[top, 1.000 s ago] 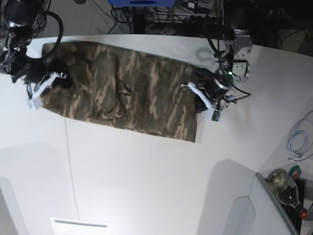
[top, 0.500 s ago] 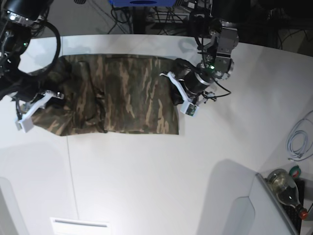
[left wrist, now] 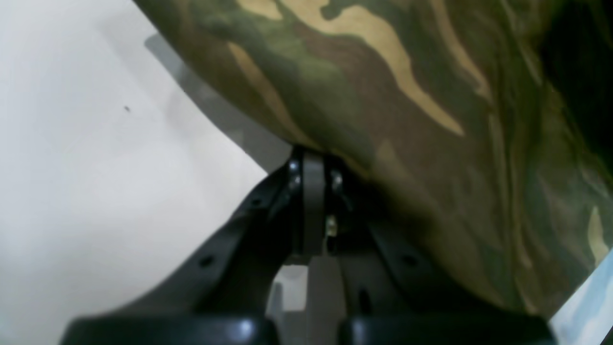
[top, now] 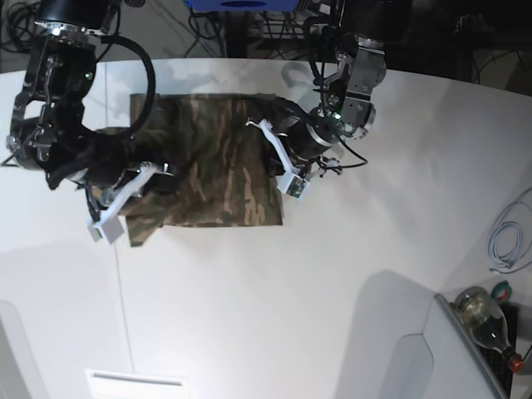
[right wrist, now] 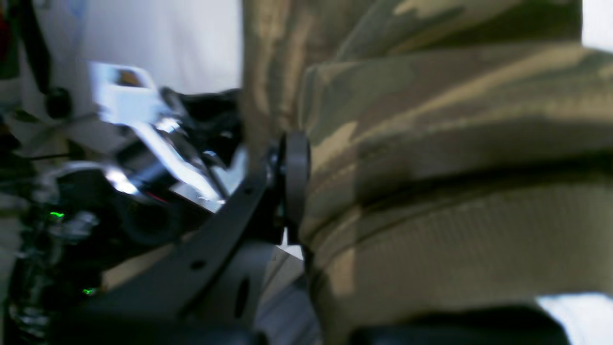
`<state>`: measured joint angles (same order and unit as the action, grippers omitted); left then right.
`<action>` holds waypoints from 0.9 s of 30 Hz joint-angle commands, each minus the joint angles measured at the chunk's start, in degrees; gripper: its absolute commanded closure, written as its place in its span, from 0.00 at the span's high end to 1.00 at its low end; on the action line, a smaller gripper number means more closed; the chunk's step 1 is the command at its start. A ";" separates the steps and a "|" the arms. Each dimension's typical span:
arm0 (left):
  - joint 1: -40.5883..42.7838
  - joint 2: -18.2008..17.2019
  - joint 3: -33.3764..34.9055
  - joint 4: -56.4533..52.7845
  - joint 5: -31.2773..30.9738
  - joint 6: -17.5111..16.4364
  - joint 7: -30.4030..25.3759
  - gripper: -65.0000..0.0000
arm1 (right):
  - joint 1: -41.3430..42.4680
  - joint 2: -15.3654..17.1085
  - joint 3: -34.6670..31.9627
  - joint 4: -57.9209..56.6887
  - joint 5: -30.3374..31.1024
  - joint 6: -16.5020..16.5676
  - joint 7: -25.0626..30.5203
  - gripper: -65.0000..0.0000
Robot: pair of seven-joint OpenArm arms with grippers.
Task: Layout the t-shirt on the table in an organized manner, then fold the t-shirt properly
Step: 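Fold the shirt over again with both grippers into a square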
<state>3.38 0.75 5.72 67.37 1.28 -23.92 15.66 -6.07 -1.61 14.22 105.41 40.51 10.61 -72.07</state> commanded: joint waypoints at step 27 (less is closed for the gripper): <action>3.70 -1.24 -3.91 9.94 -0.71 3.57 0.47 0.00 | 4.70 -0.37 -12.33 -18.68 -4.25 -2.48 12.60 0.00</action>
<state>7.99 -0.16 2.04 76.51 0.86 -20.58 16.71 -2.11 -2.04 1.87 85.84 35.31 7.92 -59.96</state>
